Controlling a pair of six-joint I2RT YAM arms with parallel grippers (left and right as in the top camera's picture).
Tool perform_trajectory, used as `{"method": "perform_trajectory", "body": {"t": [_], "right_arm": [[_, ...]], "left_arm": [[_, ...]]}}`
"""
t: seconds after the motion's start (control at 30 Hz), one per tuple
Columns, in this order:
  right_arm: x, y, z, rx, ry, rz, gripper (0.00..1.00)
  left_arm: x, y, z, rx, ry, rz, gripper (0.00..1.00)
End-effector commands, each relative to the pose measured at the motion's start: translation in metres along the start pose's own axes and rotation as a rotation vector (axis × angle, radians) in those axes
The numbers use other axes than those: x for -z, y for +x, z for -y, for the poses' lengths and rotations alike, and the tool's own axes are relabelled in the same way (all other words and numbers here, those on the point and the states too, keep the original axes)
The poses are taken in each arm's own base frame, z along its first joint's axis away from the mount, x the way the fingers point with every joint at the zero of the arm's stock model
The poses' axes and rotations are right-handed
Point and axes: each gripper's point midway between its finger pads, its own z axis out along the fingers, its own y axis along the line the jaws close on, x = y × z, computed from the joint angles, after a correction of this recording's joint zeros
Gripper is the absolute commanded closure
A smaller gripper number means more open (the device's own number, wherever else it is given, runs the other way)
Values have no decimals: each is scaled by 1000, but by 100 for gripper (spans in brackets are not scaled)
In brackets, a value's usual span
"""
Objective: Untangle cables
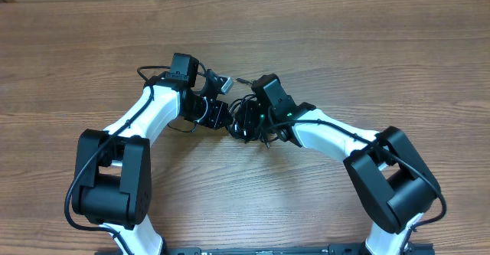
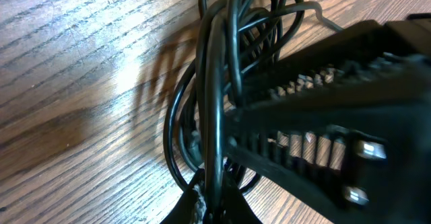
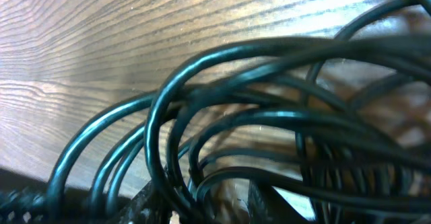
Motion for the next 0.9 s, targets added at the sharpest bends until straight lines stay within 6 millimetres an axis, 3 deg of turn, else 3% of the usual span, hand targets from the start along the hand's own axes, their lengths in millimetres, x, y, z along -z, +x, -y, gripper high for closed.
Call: {"method": "perform_trajectory", "body": {"t": [0.0, 0.03, 0.17, 0.27, 0.47, 0.63, 0.87], "right_arm": [[-5, -4, 2, 1, 13, 22, 81], [-5, -4, 1, 1, 12, 23, 96], [9, -10, -2, -22, -29, 5, 96], [36, -24, -9, -52, -100, 1, 96], [86, -58, 12, -143, -127, 55, 96], [102, -52, 64, -279, 1, 7, 96], [133, -32, 175, -391, 516, 47, 96]], "left_arm": [[-3, -2, 5, -23, 29, -2, 93], [-3, -2, 5, -28, 28, -3, 93], [-3, -1, 1, -48, 4, -7, 92], [-3, 1, -11, -48, -65, -22, 91], [-3, 3, -12, -87, -72, -30, 96], [-3, 3, -11, -87, -69, -30, 96], [-3, 2, 9, -169, 50, -12, 96]]}}
